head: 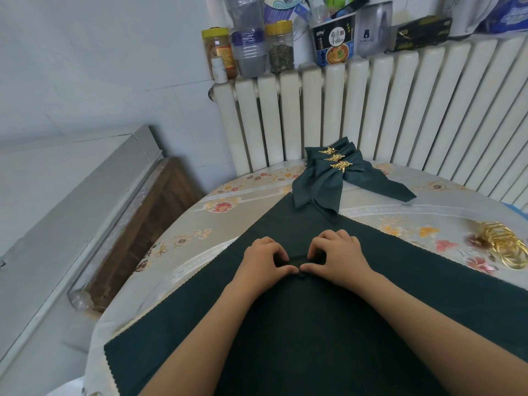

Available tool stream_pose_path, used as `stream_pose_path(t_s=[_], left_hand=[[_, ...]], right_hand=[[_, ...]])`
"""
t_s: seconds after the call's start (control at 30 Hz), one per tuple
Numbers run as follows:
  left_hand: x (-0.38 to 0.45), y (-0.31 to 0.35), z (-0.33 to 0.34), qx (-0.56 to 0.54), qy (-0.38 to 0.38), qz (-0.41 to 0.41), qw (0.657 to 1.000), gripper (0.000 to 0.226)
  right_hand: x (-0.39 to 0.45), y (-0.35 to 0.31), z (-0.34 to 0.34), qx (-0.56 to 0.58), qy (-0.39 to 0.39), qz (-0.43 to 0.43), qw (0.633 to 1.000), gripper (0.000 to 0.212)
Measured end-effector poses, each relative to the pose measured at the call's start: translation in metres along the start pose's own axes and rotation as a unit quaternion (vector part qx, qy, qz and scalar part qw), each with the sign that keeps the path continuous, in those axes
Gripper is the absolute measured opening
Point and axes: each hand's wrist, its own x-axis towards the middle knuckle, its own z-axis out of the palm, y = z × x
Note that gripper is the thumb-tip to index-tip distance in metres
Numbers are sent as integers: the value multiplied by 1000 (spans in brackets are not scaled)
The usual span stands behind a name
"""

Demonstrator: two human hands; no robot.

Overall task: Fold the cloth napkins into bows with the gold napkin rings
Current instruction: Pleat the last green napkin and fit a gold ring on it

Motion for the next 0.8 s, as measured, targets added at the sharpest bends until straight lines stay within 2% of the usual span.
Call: stream_pose_path(t_s=[0.2,0.33,0.47,0.6,0.73,0.8], left_hand=[[12,12,-7,63,-51,-51,995,44],[15,20,-10,104,-100,-38,989,33],[0,27,-8,137,-30,44,989,20],[-19,21,3,172,43,138,975,11],[-32,15,7,170,60,158,971,17],[-39,15,8,180,49,158,970,23]], right_hand=[[11,-13,-4,-23,-72,28,997,46],[15,-18,-9,-61,-102,6,993,33],[0,-20,-9,-50,-25,-55,997,21],[-20,-15,-4,-71,65,-143,985,10],[-32,-6,0,-71,88,-187,976,22],[-39,-6,-1,-76,64,-198,975,15]])
